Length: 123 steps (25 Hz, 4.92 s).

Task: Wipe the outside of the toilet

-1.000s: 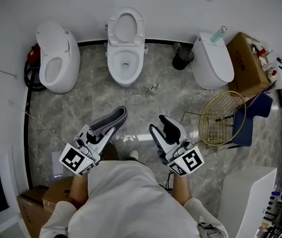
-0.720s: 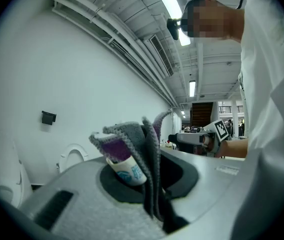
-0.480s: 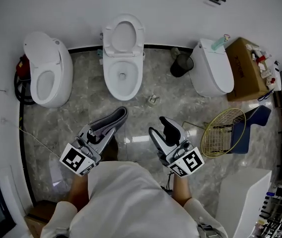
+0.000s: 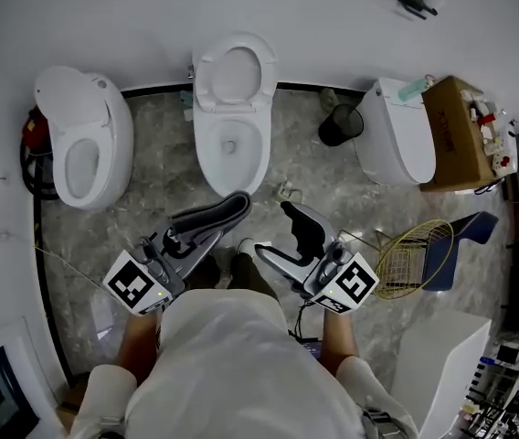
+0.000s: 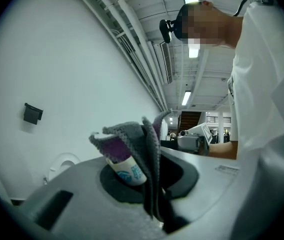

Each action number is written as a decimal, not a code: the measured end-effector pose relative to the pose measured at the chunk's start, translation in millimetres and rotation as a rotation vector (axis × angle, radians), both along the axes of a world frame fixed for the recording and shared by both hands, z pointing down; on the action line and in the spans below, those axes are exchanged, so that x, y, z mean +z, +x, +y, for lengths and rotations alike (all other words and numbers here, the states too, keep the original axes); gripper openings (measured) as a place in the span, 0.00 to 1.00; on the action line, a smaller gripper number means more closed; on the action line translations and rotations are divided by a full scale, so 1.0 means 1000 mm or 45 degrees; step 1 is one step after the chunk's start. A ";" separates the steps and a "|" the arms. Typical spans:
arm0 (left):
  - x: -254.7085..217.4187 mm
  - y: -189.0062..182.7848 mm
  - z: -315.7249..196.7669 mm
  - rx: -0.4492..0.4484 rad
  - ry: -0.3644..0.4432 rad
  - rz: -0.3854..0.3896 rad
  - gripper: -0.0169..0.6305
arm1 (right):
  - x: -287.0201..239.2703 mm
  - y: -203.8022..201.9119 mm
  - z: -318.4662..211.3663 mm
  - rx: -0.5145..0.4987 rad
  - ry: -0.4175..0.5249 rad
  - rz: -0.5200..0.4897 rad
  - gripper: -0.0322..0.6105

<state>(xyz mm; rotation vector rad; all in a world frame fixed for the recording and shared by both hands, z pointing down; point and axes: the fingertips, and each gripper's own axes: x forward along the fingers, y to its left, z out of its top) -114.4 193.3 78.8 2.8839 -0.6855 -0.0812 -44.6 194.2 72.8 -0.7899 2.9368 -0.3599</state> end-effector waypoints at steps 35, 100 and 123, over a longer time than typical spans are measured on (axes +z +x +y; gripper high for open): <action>0.317 -0.069 -0.254 -0.543 -0.209 -0.691 0.09 | 0.173 0.029 -0.086 -0.289 -0.617 -0.212 0.39; 0.731 -0.022 -0.187 -0.156 -1.321 -0.767 0.07 | 0.425 0.052 -0.046 0.017 -1.210 -0.435 0.26; 0.729 0.100 -0.150 -0.248 -1.886 -0.134 0.08 | 0.428 0.065 -0.043 0.070 -1.186 -0.471 0.25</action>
